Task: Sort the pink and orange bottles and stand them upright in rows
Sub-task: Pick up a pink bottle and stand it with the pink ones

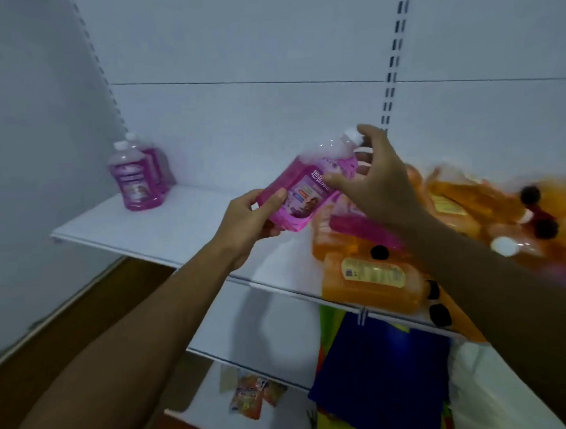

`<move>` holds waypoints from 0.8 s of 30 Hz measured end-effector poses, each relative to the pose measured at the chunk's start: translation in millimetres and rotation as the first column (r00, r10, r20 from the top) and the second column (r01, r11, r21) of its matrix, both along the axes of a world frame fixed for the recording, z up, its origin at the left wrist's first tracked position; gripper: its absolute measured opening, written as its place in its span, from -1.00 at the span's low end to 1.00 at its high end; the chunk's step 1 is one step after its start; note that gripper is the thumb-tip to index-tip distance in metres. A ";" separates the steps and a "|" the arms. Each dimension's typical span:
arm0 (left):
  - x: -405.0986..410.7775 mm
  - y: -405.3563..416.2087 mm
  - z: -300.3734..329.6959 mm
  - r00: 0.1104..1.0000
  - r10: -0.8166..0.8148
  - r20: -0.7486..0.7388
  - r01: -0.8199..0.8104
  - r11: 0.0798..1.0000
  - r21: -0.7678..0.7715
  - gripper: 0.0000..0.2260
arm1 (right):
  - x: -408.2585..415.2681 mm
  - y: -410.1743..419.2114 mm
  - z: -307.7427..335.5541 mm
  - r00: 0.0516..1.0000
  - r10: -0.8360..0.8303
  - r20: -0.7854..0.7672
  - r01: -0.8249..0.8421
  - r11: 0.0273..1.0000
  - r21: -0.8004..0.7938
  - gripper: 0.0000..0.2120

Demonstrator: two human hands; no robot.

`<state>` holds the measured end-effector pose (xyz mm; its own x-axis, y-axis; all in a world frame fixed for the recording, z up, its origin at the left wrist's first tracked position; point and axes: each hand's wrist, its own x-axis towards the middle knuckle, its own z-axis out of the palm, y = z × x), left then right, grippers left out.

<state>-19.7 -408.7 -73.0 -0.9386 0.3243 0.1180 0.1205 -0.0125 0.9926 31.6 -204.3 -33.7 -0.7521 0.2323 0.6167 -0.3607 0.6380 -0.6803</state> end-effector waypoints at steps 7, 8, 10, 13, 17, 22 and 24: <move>-37.9 -128.7 -33.5 0.988 0.125 0.090 -0.129 0.990 0.047 -0.69 | -75.7 -127.6 -24.1 0.970 0.241 0.040 -0.242 0.970 0.009 -0.26; -46.3 -144.4 -38.9 0.985 0.159 0.065 -0.160 0.987 0.023 -0.64 | -88.7 -144.2 -26.8 0.965 0.259 0.045 -0.260 0.965 0.022 -0.25; -65.8 -171.7 -47.8 0.974 0.226 0.012 -0.225 0.973 -0.049 -0.60 | -116.4 -176.0 -30.9 0.955 0.291 0.064 -0.294 0.954 0.060 -0.23; -99.0 -211.8 -56.4 0.954 0.296 -0.047 -0.300 0.945 -0.129 -0.61 | -157.8 -224.6 -36.0 0.942 0.319 0.101 -0.330 0.936 0.122 -0.24; -140.4 -262.5 -65.0 0.911 0.383 -0.150 -0.408 0.888 -0.211 -0.62 | -205.9 -286.7 -40.4 0.928 0.357 0.109 -0.368 0.922 0.119 -0.24; -175.7 -310.4 -74.1 0.876 0.445 -0.187 -0.479 0.848 -0.226 -0.59 | -254.9 -348.7 -40.8 0.916 0.388 0.102 -0.400 0.899 0.180 -0.30; -185.4 -324.9 -77.2 0.864 0.470 -0.181 -0.501 0.838 -0.216 -0.60 | -269.3 -367.1 -43.4 0.909 0.403 0.105 -0.416 0.889 0.192 -0.31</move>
